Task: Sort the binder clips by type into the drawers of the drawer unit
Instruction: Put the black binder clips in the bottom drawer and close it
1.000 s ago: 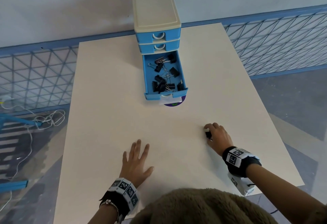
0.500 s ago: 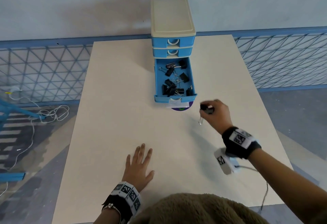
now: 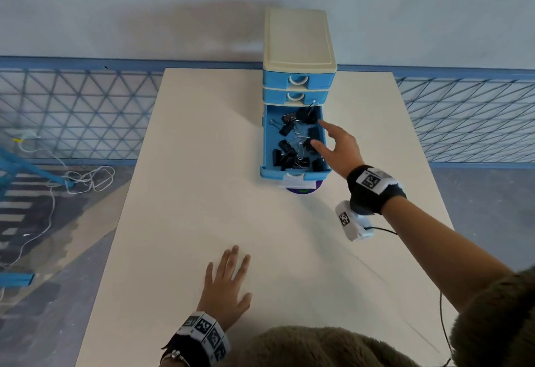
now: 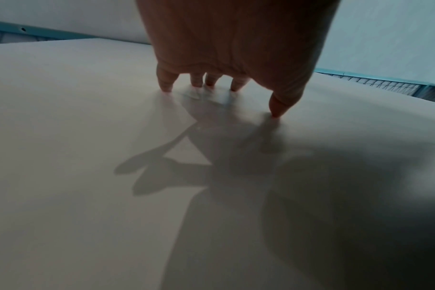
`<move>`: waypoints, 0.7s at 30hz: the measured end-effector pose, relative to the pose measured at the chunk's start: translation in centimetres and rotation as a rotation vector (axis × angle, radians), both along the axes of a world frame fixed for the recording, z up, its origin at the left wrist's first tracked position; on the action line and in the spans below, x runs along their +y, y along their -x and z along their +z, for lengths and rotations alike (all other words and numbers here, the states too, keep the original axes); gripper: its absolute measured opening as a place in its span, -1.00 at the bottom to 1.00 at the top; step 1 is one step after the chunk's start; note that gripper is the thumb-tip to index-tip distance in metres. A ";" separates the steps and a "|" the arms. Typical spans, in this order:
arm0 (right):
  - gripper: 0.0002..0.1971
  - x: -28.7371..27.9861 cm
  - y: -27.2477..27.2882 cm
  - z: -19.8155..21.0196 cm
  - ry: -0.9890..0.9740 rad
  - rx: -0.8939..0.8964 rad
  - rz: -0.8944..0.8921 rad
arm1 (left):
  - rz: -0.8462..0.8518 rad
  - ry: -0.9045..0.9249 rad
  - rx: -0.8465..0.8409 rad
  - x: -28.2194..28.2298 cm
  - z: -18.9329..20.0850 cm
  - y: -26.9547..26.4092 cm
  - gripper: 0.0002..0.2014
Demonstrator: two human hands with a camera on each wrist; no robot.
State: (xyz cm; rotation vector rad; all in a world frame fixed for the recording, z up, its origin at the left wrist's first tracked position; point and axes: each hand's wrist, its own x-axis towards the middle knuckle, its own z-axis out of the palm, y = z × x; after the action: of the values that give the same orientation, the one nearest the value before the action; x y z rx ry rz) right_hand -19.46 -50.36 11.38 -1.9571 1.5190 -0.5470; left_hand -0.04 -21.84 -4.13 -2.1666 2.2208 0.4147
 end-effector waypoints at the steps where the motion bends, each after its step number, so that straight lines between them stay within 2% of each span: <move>1: -0.52 0.6 0.8 -0.7 0.017 0.038 -0.009 | 0.001 -0.006 -0.005 -0.1 0.1 0.0 -0.17; 9: -0.73 3.9 3.8 -4.5 -0.001 0.068 -0.201 | -0.004 -0.087 -0.032 -0.2 0.8 0.2 -0.25; 17: -0.81 1.9 0.7 -3.9 0.058 0.107 -0.153 | 0.004 -0.109 -0.031 -0.3 1.0 0.2 -0.25; 21: -0.79 1.2 -0.8 -3.9 0.084 0.148 -0.107 | 0.000 -0.069 -0.010 0.0 0.5 0.1 -0.17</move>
State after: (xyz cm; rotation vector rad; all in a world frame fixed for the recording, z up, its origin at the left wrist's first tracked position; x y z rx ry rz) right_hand -18.62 -49.19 7.48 -2.0275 1.7253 -0.5285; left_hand -0.17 -21.86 -3.62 -2.1297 2.1673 0.4725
